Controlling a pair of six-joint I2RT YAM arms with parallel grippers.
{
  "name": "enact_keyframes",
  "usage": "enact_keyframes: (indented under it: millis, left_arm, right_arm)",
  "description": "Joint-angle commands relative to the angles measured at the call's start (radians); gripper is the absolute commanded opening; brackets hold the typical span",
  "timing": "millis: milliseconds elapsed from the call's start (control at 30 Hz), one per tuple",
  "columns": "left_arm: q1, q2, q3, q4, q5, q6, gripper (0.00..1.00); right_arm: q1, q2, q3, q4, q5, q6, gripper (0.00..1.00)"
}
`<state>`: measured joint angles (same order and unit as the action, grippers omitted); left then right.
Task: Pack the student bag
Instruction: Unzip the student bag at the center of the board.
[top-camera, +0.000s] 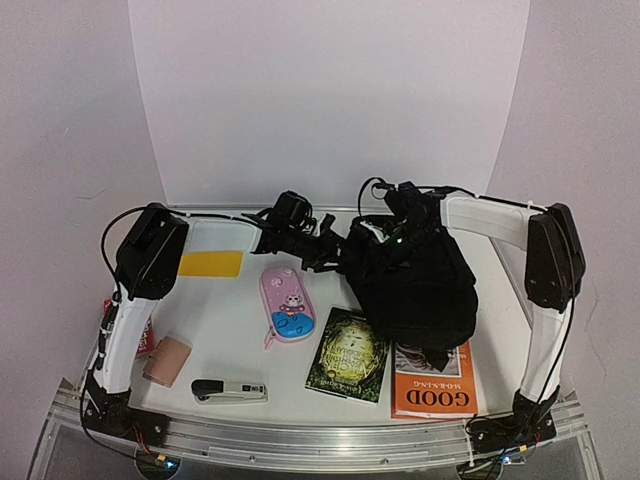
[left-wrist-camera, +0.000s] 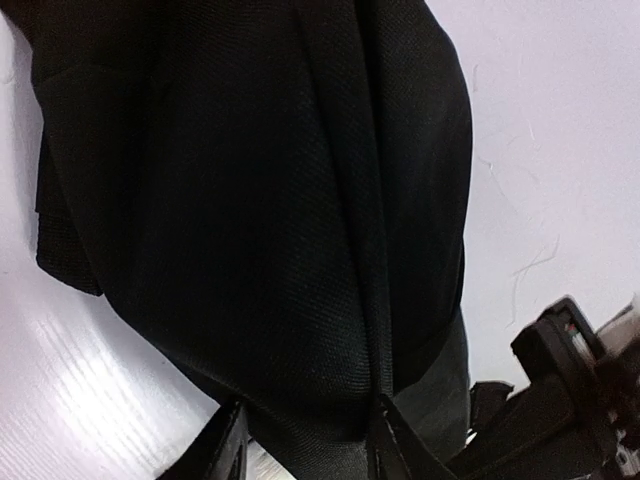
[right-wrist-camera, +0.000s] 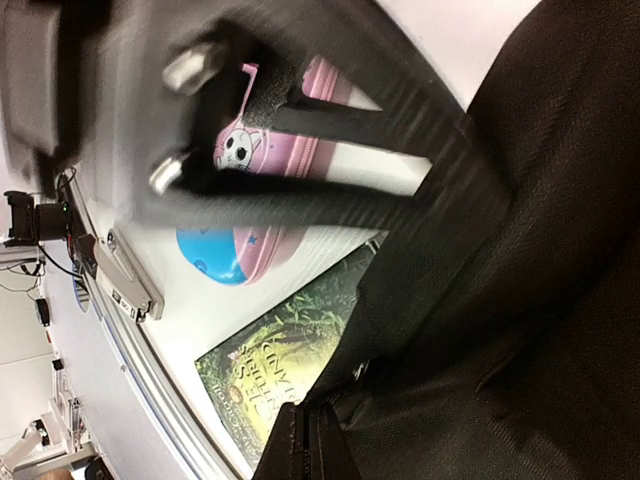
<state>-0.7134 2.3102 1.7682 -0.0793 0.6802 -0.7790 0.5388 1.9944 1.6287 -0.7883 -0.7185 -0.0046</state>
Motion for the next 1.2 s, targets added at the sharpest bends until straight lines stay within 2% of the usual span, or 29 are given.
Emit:
enact_keyframes:
  millis: [0, 67, 133, 467, 700, 767, 833, 900, 967, 1167]
  left_arm:
    - [0.002, 0.022, 0.077, 0.061, -0.019, -0.033, 0.21]
    - [0.005, 0.028, 0.088, 0.065, -0.037, -0.045, 0.07]
    - [0.012, 0.036, 0.099, 0.072, -0.049, -0.064, 0.0]
    - [0.084, 0.05, 0.079, 0.19, -0.08, -0.179, 0.0]
    - [0.133, 0.055, 0.115, 0.172, -0.06, -0.172, 0.02]
    - [0.125, 0.048, 0.129, 0.144, -0.04, -0.144, 0.2]
    - [0.111, 0.026, 0.121, 0.113, -0.039, -0.113, 0.5]
    - [0.094, -0.01, 0.086, 0.095, -0.048, -0.097, 0.64]
    - [0.085, -0.05, 0.021, 0.092, -0.056, -0.098, 0.71]
    - [0.031, -0.2, -0.191, 0.132, -0.096, -0.103, 0.75]
  right_arm:
    - [-0.002, -0.094, -0.017, -0.047, -0.024, -0.061, 0.0]
    - [-0.002, -0.12, -0.043, -0.06, -0.017, -0.078, 0.0]
    - [-0.002, -0.142, -0.064, -0.073, -0.008, -0.091, 0.0]
    - [-0.002, -0.227, -0.171, -0.164, 0.02, -0.17, 0.0]
    - [-0.003, -0.256, -0.166, -0.211, 0.034, -0.198, 0.0]
    - [-0.003, -0.239, -0.128, -0.206, 0.033, -0.189, 0.0]
    - [-0.003, -0.207, -0.089, -0.2, 0.018, -0.177, 0.0]
    - [-0.003, -0.161, -0.048, -0.188, 0.007, -0.16, 0.0]
    - [-0.003, -0.123, -0.012, -0.174, 0.003, -0.144, 0.0]
    - [-0.003, -0.058, 0.092, -0.158, -0.003, -0.115, 0.0]
